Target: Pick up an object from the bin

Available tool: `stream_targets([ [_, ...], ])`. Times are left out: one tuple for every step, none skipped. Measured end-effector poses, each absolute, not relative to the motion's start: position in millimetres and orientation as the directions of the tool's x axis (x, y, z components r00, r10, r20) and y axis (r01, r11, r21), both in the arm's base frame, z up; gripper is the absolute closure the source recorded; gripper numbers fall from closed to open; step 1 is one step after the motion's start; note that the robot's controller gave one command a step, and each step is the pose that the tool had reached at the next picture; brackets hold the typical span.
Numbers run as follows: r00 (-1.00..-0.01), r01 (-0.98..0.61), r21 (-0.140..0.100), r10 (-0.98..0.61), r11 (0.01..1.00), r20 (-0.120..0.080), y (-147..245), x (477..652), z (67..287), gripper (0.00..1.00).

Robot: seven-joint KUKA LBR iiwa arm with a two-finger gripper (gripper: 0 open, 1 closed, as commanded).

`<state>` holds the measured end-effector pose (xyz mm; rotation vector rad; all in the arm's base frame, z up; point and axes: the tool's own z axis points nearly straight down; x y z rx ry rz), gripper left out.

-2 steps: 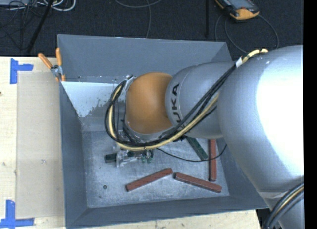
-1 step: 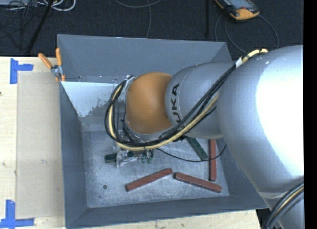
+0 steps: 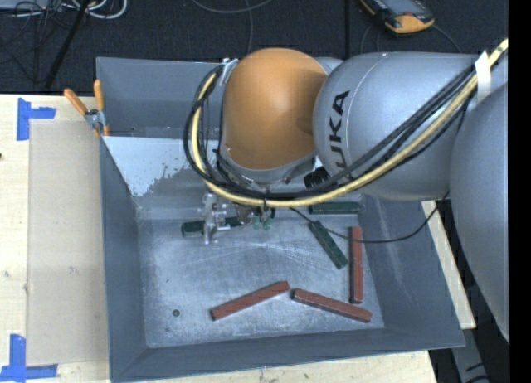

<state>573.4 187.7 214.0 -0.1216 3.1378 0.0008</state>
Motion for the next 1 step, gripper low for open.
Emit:
stream_targets([
  [-0.997, -0.077, 0.000, -0.077, 0.997, -0.001, 187.6, 573.3, 213.7, 1.00],
])
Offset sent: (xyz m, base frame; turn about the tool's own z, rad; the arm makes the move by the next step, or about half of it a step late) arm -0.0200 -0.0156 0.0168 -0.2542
